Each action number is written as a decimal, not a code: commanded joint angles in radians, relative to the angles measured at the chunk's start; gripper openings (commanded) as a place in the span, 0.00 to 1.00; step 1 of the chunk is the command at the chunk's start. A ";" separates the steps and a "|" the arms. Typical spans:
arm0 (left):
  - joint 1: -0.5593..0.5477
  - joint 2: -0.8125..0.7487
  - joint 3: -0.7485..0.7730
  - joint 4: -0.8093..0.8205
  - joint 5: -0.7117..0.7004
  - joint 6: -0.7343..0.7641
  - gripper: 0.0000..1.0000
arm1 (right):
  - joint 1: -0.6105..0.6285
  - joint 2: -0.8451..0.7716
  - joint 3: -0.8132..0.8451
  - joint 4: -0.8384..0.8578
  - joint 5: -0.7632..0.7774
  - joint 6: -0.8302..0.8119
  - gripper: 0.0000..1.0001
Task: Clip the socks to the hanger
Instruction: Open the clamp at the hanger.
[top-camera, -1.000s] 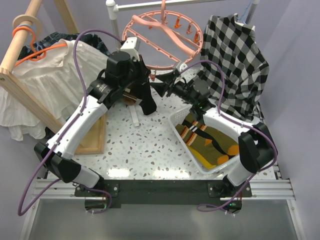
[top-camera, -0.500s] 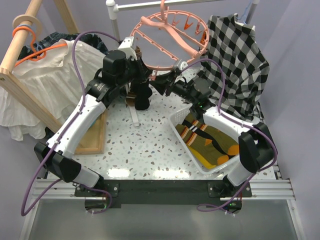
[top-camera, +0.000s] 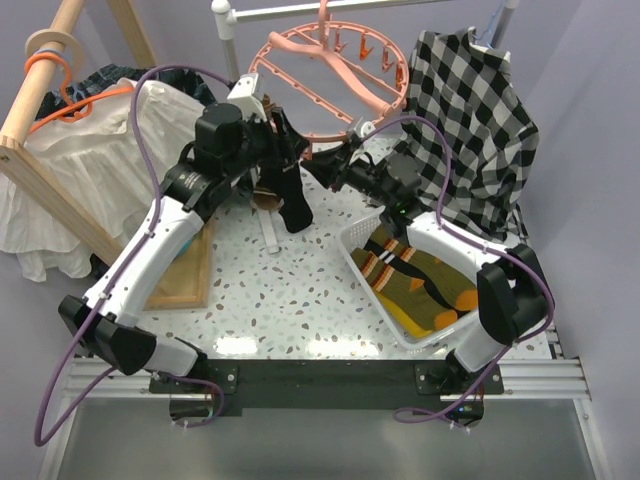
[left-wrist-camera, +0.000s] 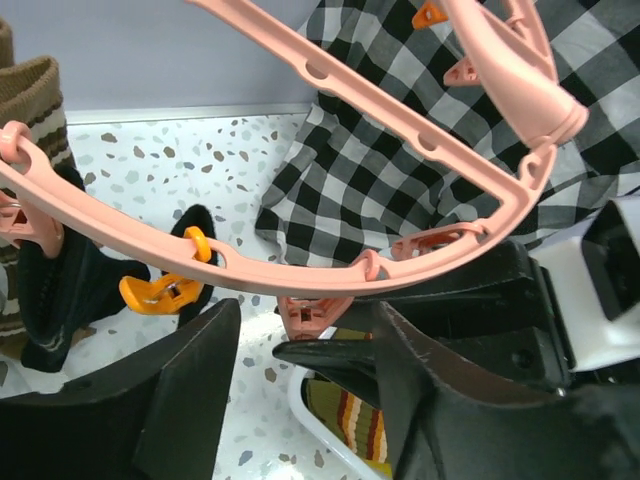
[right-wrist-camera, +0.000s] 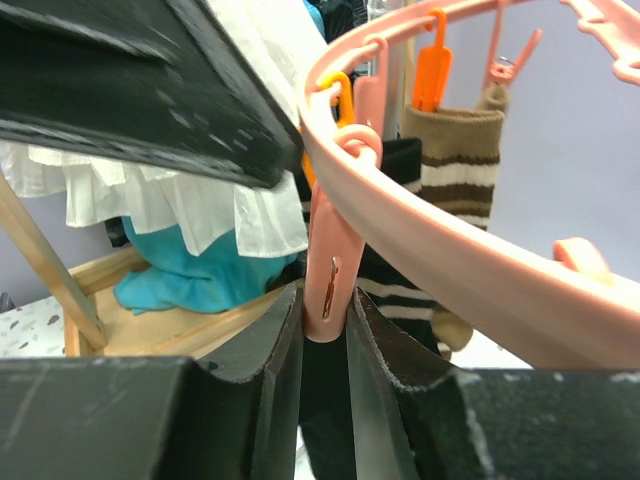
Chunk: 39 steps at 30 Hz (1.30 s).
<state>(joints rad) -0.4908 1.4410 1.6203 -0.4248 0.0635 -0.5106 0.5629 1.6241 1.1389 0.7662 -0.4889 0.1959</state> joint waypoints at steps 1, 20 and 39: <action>0.006 -0.076 -0.042 0.070 -0.010 0.033 0.67 | 0.006 -0.010 0.048 0.004 0.009 -0.019 0.11; -0.005 -0.031 -0.158 0.291 0.018 0.112 0.65 | 0.006 -0.020 0.071 -0.067 0.003 -0.042 0.10; -0.005 0.001 -0.139 0.288 -0.036 0.092 0.31 | 0.008 -0.032 0.084 -0.143 0.012 -0.062 0.14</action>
<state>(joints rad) -0.4976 1.4460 1.4616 -0.1963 0.0666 -0.4313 0.5617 1.6241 1.1770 0.6376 -0.4683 0.1642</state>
